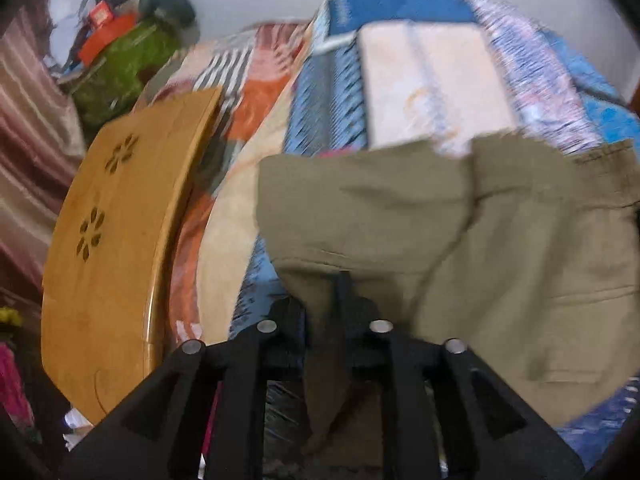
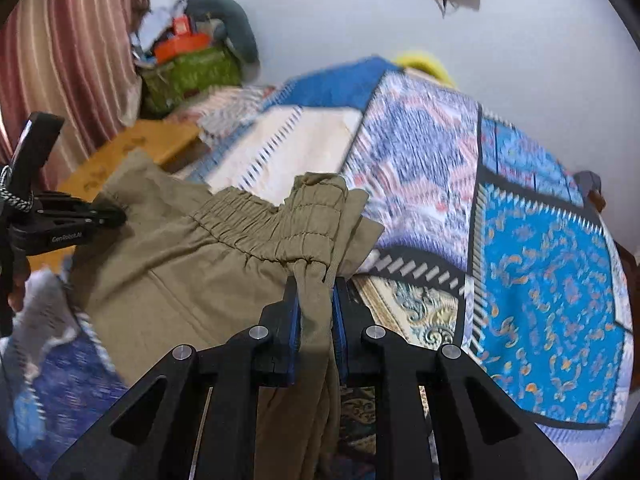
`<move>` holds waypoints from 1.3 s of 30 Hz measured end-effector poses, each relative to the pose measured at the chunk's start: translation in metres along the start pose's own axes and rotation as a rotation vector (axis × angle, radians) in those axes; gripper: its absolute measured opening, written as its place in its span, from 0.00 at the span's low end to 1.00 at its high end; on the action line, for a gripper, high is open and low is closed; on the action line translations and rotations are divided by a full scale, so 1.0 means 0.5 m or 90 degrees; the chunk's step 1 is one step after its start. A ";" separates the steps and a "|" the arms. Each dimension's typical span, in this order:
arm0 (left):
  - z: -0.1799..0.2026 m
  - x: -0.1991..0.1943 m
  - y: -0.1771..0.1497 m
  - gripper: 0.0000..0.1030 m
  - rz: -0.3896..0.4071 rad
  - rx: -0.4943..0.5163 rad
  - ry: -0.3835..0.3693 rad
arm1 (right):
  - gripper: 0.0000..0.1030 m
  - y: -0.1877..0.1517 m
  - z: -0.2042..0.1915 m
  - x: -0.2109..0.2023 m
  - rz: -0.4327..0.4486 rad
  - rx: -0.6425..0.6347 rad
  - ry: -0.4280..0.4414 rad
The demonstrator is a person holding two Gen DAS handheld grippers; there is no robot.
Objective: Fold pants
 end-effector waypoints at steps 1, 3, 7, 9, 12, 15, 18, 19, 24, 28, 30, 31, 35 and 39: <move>-0.011 0.010 -0.005 0.19 -0.003 -0.009 -0.002 | 0.19 -0.008 0.013 0.007 -0.011 0.022 0.011; -0.027 0.008 -0.018 0.19 0.008 -0.029 -0.019 | 0.26 -0.012 0.032 0.008 -0.021 0.048 0.022; -0.025 -0.031 -0.032 0.19 0.021 -0.015 -0.005 | 0.38 -0.023 0.041 -0.019 -0.022 0.031 -0.001; -0.013 -0.064 -0.041 0.19 0.027 0.007 0.009 | 0.38 -0.024 0.041 -0.041 -0.018 0.016 -0.014; 0.001 -0.135 -0.054 0.19 0.047 0.013 -0.006 | 0.39 -0.023 0.034 -0.098 0.001 0.003 -0.028; 0.020 -0.223 -0.069 0.20 0.082 0.012 -0.036 | 0.39 -0.019 0.034 -0.162 0.024 0.014 -0.018; 0.045 -0.316 -0.087 0.20 0.119 0.013 -0.070 | 0.39 -0.016 0.025 -0.256 0.060 0.024 -0.005; 0.056 -0.348 -0.093 0.20 0.133 0.018 -0.078 | 0.39 -0.015 0.020 -0.300 0.079 0.025 -0.002; 0.137 -0.548 -0.155 0.25 0.218 0.089 -0.091 | 0.39 -0.017 -0.002 -0.475 0.156 0.039 0.030; 0.189 -0.709 -0.217 0.31 0.304 0.120 -0.132 | 0.39 -0.039 -0.017 -0.611 0.225 0.051 0.035; 0.213 -0.794 -0.266 0.38 0.359 0.133 -0.141 | 0.39 -0.058 -0.026 -0.680 0.262 0.060 0.041; 0.220 -0.819 -0.281 0.39 0.375 0.138 -0.143 | 0.39 -0.069 -0.030 -0.713 0.280 0.067 0.050; 0.243 -0.926 -0.376 0.44 0.455 0.137 -0.183 | 0.39 -0.114 -0.049 -0.822 0.341 0.092 0.084; 0.259 -0.968 -0.440 0.44 0.494 0.133 -0.190 | 0.39 -0.159 -0.088 -0.893 0.397 0.088 0.074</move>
Point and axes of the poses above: each gripper's, at about its wrist camera, not at the fingertips, and x roughly the way its jaws point, z to its right, y to its top, the point moved 2 cm from there along x, roughly the way its jaws point, and after that the axes turned 13 degrees about -y, right-handed, at the moved point
